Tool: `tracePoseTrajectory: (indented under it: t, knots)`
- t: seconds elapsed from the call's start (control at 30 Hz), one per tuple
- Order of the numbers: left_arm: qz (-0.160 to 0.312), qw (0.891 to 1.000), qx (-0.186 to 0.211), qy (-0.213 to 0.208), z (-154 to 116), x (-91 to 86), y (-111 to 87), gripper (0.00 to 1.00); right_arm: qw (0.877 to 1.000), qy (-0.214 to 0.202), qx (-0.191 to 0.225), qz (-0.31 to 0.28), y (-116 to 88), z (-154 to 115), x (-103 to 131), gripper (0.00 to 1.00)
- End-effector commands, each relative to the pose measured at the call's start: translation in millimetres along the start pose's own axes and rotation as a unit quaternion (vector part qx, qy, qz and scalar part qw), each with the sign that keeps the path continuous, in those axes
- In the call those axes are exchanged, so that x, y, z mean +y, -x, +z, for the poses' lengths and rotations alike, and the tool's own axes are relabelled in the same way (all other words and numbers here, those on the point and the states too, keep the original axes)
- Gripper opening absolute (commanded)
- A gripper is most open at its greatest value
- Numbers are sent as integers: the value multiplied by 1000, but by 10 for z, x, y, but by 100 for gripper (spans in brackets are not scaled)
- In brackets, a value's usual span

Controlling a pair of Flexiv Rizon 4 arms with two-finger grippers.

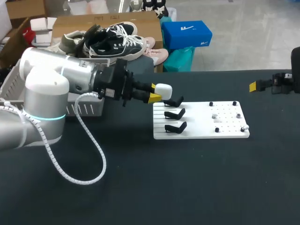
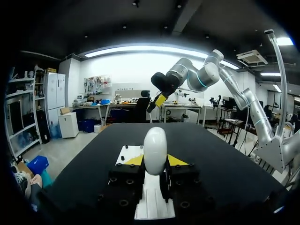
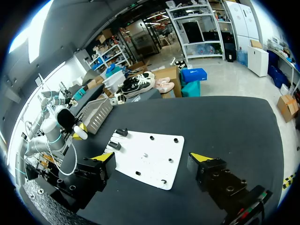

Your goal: Pick up each earbud case from the left stands, insert the matching earbuds, close the lid, and place the case in the box.

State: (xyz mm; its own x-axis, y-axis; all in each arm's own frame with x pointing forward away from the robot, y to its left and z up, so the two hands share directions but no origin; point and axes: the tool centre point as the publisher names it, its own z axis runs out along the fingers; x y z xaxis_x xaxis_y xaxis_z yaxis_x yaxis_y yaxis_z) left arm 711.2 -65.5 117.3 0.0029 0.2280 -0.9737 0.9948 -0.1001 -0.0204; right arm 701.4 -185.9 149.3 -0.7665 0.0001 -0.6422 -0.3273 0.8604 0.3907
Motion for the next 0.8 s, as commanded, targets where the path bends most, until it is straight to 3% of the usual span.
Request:
tracePoseTrajectory:
  t: [0.03,0.27,0.8]
  knots:
    - [10,999,-9,43,-9,-340,24,0,1000,2,0,0,4,4,-10,100]
    - [32,998,-19,53,9,-489,61,0,1000,2,0,0,4,4,-10,100]
    - [32,998,-19,53,9,-489,61,0,1000,2,0,0,4,4,-10,100]
